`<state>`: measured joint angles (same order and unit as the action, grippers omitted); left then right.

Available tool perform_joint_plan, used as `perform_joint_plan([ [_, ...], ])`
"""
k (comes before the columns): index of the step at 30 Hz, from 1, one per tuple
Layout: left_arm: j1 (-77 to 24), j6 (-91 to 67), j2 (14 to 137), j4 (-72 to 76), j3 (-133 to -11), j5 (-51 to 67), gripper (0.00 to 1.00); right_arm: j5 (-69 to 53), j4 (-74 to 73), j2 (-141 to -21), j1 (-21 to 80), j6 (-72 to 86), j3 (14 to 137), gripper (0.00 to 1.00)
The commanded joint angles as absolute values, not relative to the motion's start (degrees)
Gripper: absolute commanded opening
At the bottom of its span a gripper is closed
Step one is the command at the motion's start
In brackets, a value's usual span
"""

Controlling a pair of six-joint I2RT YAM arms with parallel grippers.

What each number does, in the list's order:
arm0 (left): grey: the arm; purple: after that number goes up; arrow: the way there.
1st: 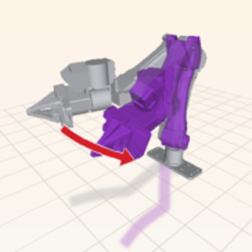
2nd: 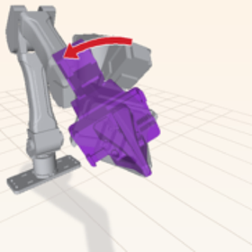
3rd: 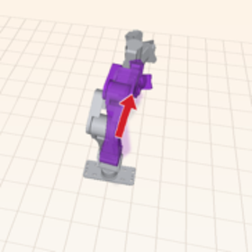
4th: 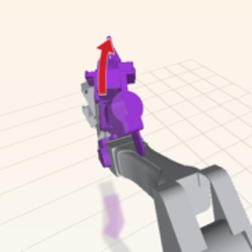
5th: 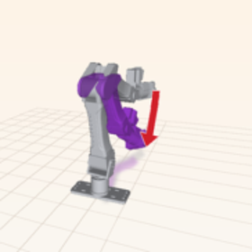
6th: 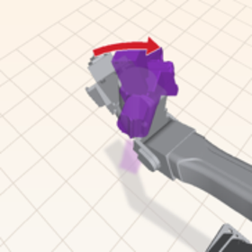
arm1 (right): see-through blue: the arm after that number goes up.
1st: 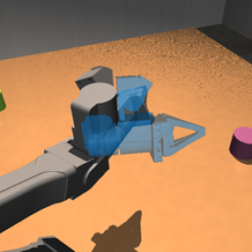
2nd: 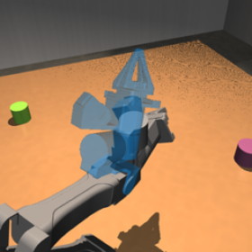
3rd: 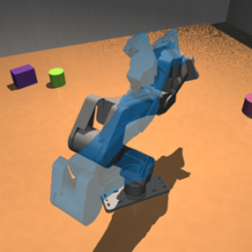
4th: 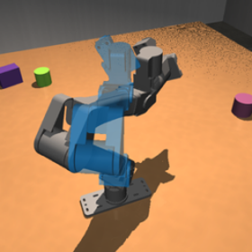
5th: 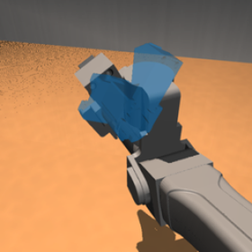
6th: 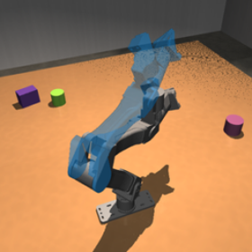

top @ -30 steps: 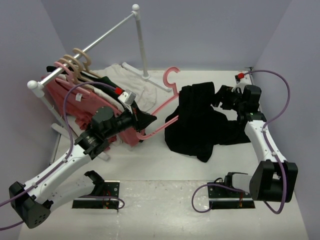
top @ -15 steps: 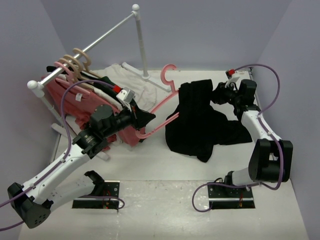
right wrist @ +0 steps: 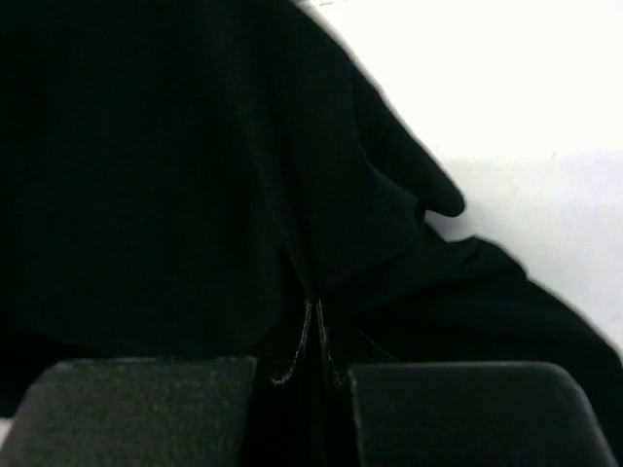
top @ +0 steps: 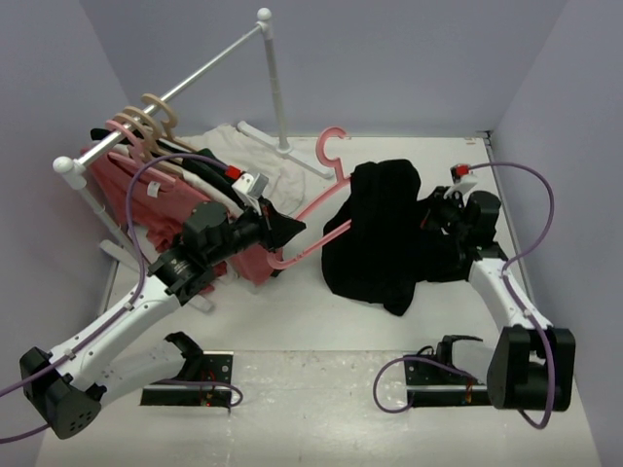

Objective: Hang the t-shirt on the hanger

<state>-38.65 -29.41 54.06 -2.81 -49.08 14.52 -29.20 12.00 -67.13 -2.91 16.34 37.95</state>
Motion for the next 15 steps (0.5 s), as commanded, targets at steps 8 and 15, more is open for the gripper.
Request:
perform_joint_plan([
  [8,-38.43,-31.05,55.97,9.58,-52.46,16.27,0.0,-27.66,14.93,-53.36,8.7,27.7,27.12,0.0],
  [15,-38.5,-33.12,56.77,16.04,-48.22,20.3,0.0,-37.17,12.65,-51.57,8.61,27.31,31.27,0.0],
])
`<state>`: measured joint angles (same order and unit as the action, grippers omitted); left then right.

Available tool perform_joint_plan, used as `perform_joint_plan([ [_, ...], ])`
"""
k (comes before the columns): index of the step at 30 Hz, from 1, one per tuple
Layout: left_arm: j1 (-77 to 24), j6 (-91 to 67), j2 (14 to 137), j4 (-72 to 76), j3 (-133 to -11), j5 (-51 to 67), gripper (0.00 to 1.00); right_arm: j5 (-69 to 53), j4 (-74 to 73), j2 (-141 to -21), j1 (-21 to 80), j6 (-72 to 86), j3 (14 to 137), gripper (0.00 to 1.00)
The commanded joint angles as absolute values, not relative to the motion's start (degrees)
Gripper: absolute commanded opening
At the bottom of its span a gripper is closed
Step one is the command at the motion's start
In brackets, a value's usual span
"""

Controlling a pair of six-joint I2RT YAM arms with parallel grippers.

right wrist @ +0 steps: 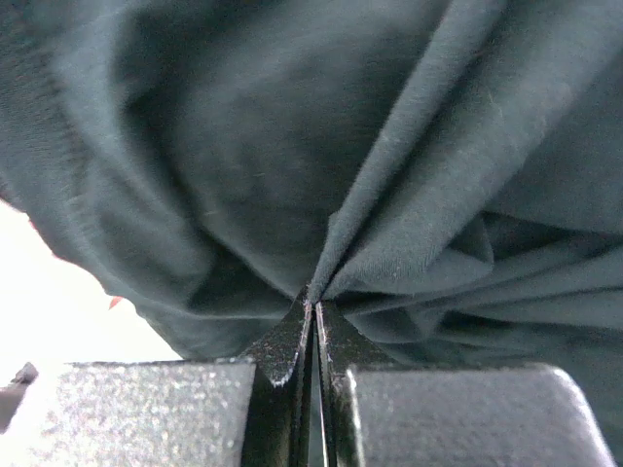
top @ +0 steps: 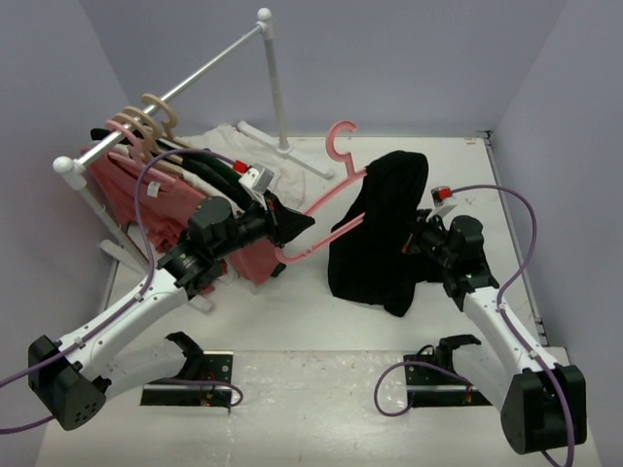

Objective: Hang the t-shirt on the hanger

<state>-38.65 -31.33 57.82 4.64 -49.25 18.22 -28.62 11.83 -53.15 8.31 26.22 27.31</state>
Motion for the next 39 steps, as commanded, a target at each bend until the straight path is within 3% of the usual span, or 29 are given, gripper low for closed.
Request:
perform_joint_plan([
  [1,-38.5,-32.94,56.59,16.76,-47.69,20.2,0.0,-35.83,9.89,-51.19,8.61,26.93,32.52,0.0],
  [4,-38.5,-32.04,56.66,18.0,-46.69,19.79,0.0,-21.72,-3.48,-49.28,8.61,26.03,38.22,0.13],
  [6,-38.5,-31.08,56.88,18.57,-45.91,19.44,0.0,-10.37,-13.98,-46.55,8.61,26.84,44.22,0.35],
  [8,-38.5,-30.25,57.02,19.62,-45.07,18.81,0.0,-9.0,-18.18,-43.6,8.61,26.49,47.58,0.41],
  [10,-38.53,-29.91,57.22,20.86,-44.04,18.6,0.0,-15.74,-18.16,-40.61,8.67,25.55,49.8,0.49],
  [15,-38.5,-30.3,57.73,22.74,-43.67,19.11,0.0,-32.98,-20.75,-45.12,10.83,22.03,56.89,0.46],
  [18,-38.5,-30.95,57.4,23.81,-43.41,19.07,0.0,-18.14,-22.54,-48.73,17.7,20.11,60.51,0.46],
  [20,-38.5,-31.38,57.21,24.17,-43.33,18.9,0.0,-12.53,-24.17,-51.26,20.73,18.99,63.26,0.52],
  [24,-38.5,-31.62,56.89,24.17,-43.51,18.62,0.0,5.28,-28.11,-55.52,28.2,18.99,68.33,0.53],
  [30,-38.5,-32.34,55.97,23.75,-43.59,18.68,0.0,20.27,-30.3,-61.36,32.56,20.46,72.29,0.51],
  [39,-38.58,-32.52,55.13,24.02,-44.02,19.63,0.0,16.4,-27.18,-66.34,33.0,20.06,72.94,0.38],
])
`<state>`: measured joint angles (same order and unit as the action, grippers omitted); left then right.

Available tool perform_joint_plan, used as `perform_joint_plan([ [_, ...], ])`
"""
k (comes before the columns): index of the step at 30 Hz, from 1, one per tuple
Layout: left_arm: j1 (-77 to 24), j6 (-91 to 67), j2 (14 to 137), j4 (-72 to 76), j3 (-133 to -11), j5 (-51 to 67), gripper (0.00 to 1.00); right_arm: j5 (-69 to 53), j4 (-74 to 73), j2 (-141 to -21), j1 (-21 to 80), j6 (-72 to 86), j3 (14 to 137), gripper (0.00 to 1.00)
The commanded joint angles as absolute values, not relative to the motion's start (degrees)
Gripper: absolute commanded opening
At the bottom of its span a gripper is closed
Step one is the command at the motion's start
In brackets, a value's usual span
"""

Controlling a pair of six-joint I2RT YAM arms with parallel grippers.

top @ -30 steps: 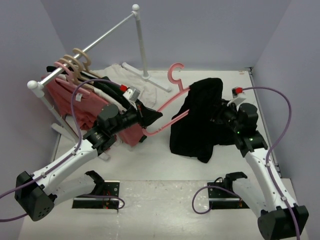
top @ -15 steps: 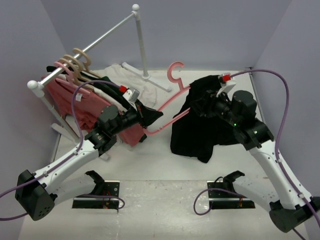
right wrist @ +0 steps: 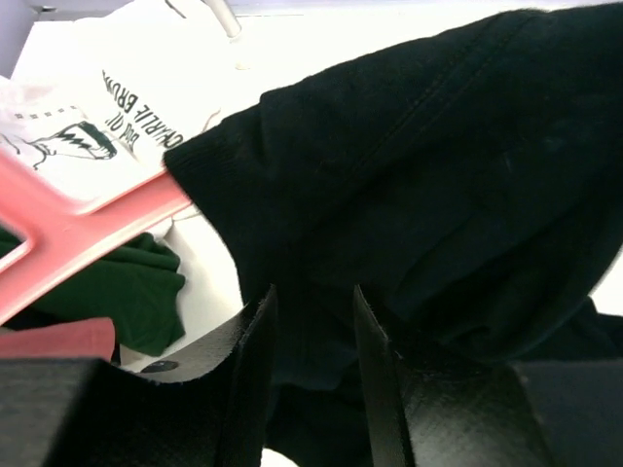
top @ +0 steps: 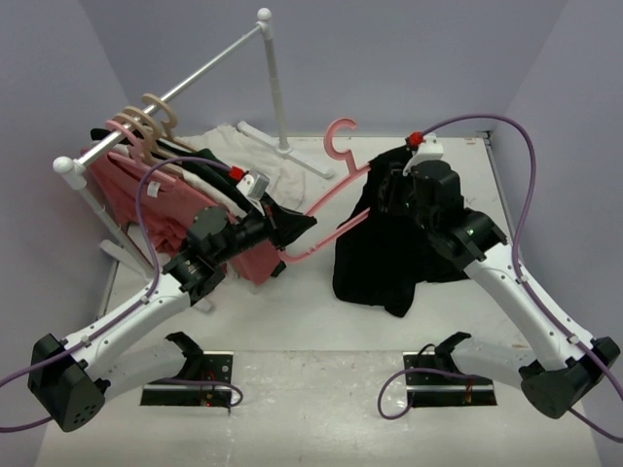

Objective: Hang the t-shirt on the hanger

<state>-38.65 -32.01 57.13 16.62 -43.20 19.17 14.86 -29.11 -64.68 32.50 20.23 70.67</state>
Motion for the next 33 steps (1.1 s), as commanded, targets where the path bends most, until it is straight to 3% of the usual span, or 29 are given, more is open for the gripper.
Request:
perform_joint_plan([
  [1,-38.57,-32.49,55.31,24.15,-44.13,19.69,0.0,15.61,-26.69,-66.4,33.07,20.29,72.71,0.38],
  [9,-38.57,-32.56,56.43,24.17,-44.28,19.51,0.0,12.6,-25.61,-63.63,34.14,23.08,72.14,0.46],
  [17,-38.5,-33.0,56.61,24.77,-44.37,19.75,0.0,17.27,-25.68,-68.47,34.8,22.95,72.12,0.47],
  [20,-38.5,-33.22,56.57,25.01,-44.36,20.04,0.0,22.41,-27.24,-70.29,34.74,22.22,73.2,0.35],
  [24,-38.5,-32.7,56.43,24.53,-44.47,19.77,0.0,23.05,-26.35,-69.05,34.72,22.26,72.68,0.0],
  [28,-38.5,-32.91,57.34,25.92,-43.99,19.44,0.0,16.48,-25.03,-66.59,34.89,23.96,72.16,0.0],
  [33,-38.58,-35.08,59.27,31.38,-43.98,21.35,0.0,-2.41,-23.27,-64.27,34.89,26.53,72.65,0.0],
])
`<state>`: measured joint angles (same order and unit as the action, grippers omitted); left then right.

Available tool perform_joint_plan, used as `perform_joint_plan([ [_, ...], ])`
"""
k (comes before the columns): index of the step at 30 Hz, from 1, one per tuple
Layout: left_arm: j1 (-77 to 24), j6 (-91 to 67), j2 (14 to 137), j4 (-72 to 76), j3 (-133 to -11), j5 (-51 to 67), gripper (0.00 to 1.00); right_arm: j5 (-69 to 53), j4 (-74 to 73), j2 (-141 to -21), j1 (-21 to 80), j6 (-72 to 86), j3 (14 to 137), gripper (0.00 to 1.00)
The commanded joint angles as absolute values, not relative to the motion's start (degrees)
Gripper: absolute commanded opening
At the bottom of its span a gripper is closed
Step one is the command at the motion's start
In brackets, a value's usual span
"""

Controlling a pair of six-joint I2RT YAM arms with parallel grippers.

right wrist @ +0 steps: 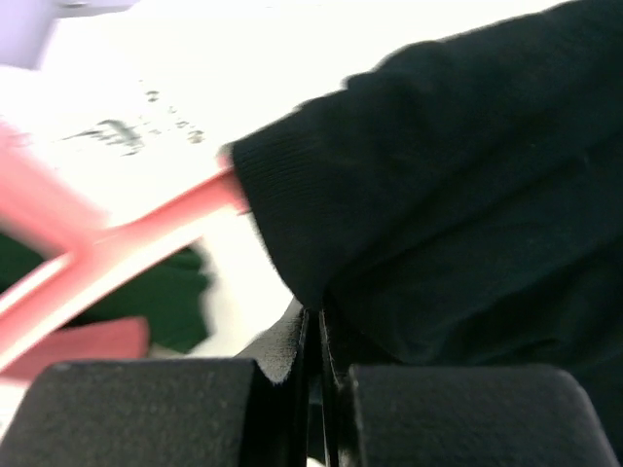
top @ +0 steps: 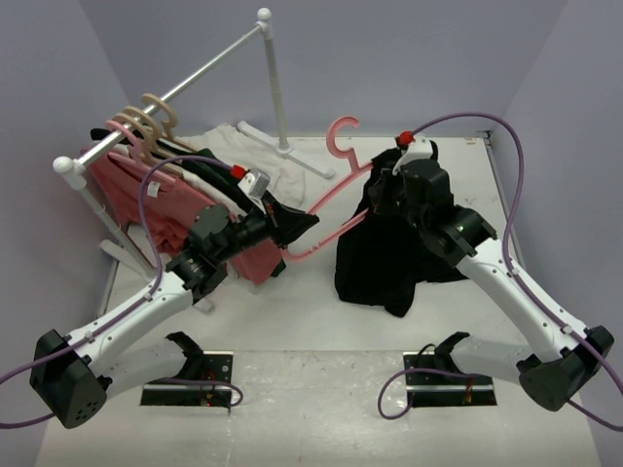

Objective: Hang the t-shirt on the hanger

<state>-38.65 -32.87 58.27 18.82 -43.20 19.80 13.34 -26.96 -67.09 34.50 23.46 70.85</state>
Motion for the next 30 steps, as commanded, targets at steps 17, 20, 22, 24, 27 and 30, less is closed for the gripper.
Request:
perform_joint_plan([
  [17,-38.58,-26.91,50.99,30.81,-40.88,26.36,0.0,-7.29,-34.71,-49.51,26.04,10.15,78.8,0.61],
  [20,-38.58,-26.83,50.25,32.04,-39.46,28.73,0.0,-10.51,-39.22,-49.24,25.93,0.18,82.85,0.66],
  [22,-38.58,-25.91,49.84,32.49,-38.62,30.25,0.0,-13.49,-42.37,-49.84,25.86,-7.85,87.01,0.68],
  [24,-38.58,-24.73,49.32,32.52,-37.9,31.43,0.0,-16.86,-44.17,-50.77,25.92,-16.12,89.93,0.7],
  [27,-38.58,-22.43,48.58,30.9,-37.69,30.8,0.0,-21.34,-48.79,-53.73,26.0,-25.42,96.03,0.71],
  [30,-38.58,-20.83,47.46,29.27,-37.35,29.75,0.0,-20.35,-55.64,-58.54,26.25,-30.14,102.63,0.81],
])
